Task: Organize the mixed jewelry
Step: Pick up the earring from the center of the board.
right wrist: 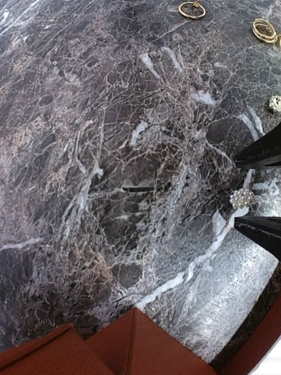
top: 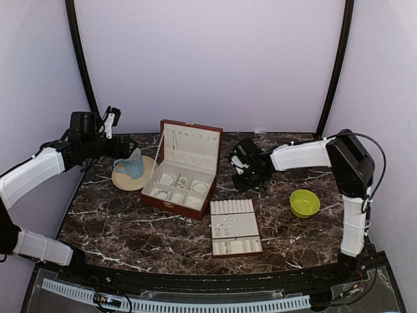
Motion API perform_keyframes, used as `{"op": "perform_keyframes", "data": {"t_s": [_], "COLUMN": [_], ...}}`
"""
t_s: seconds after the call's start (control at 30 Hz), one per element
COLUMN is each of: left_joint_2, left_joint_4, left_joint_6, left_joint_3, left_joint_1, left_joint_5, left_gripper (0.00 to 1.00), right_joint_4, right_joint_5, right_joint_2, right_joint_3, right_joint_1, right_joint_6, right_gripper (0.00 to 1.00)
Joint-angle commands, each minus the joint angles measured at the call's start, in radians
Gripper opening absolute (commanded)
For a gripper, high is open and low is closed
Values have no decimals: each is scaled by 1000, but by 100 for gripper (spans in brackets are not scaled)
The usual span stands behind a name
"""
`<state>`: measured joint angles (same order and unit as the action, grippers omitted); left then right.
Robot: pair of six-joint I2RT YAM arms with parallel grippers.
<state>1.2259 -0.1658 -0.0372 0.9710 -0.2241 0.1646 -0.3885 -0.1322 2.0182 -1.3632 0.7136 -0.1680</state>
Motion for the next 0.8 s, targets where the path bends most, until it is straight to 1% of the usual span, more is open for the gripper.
{"op": "perform_keyframes", "data": {"t_s": [0.0,0.4,0.67,0.77], "left_joint_2": [-33,-32,-32,-32], "left_joint_4": [14,14,12,12], "left_joint_6": [7,5,5,5], "left_joint_3": [-6,-6,-7,-6], "left_joint_1": [6,6,6,6], "left_joint_5": [5,9,10,11], "left_gripper": [90,90,90,90], "right_joint_4": [33,43,46,48], "right_joint_5": [-15,-11,-20,-20], "right_joint_2": [24,49,53,53], "right_joint_3": [-30,-43,-41,-40], "right_joint_1": [6,6,6,6], "right_joint_6": [18,23,19,16], "right_gripper": [27,19,9,8]}}
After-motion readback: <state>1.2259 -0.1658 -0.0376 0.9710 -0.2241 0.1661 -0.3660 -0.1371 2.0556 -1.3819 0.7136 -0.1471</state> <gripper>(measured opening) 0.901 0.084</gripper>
